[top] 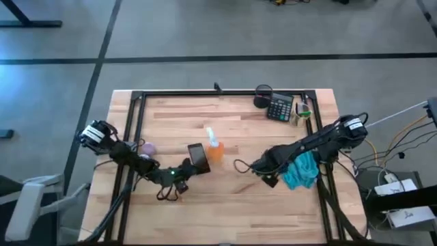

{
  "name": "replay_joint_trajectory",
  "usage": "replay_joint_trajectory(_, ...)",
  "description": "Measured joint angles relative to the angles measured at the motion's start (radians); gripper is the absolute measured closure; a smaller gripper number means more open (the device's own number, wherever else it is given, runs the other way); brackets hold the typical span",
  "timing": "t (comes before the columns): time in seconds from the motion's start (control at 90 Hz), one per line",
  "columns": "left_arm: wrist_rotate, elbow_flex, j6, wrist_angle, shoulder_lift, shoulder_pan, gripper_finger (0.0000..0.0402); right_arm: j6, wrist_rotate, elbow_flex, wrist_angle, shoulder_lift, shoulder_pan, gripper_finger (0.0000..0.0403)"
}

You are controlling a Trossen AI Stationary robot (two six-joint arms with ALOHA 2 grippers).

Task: Apply microfiber cloth
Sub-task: Spray the cellphone with the spray bottle

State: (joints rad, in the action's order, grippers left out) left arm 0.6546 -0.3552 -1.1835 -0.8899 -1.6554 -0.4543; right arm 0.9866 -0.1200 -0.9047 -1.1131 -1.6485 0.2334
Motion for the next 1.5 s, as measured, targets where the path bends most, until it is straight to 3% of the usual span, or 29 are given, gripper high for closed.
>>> replay_joint_trajectory(0.178,-0.027,-0.041,-0.005,-0.010,-0.006,0.090,0.0393,0.024,-0.022,0.098,0.007,0.008,-0.019,0.0018)
replay_joint_trajectory(0.3,-0.103,-0.056,-0.011,-0.009,-0.011,0.169,0.0393,0.024,-0.009,0.079,-0.004,0.015,-0.018,0.0018)
replay_joint_trajectory(0.467,-0.116,-0.060,-0.047,-0.007,-0.006,0.208,0.0393,0.013,0.048,0.027,-0.040,0.062,-0.018,0.0018)
replay_joint_trajectory(0.8,0.006,-0.037,-0.045,0.019,0.020,0.007,0.0393,0.017,0.010,0.112,-0.100,0.168,-0.011,0.0018)
replay_joint_trajectory(1.033,-0.056,-0.046,0.000,0.016,0.020,-0.139,0.0393,0.031,-0.072,0.245,0.025,0.217,-0.012,0.0029)
replay_joint_trajectory(1.233,-0.170,-0.123,0.091,0.027,0.020,-0.158,0.0393,0.074,-0.148,0.291,0.145,0.213,-0.012,0.0095)
replay_joint_trajectory(1.5,-0.174,-0.272,0.036,0.161,-0.051,-0.156,0.0393,0.042,-0.140,0.210,0.322,0.211,-0.001,0.0266)
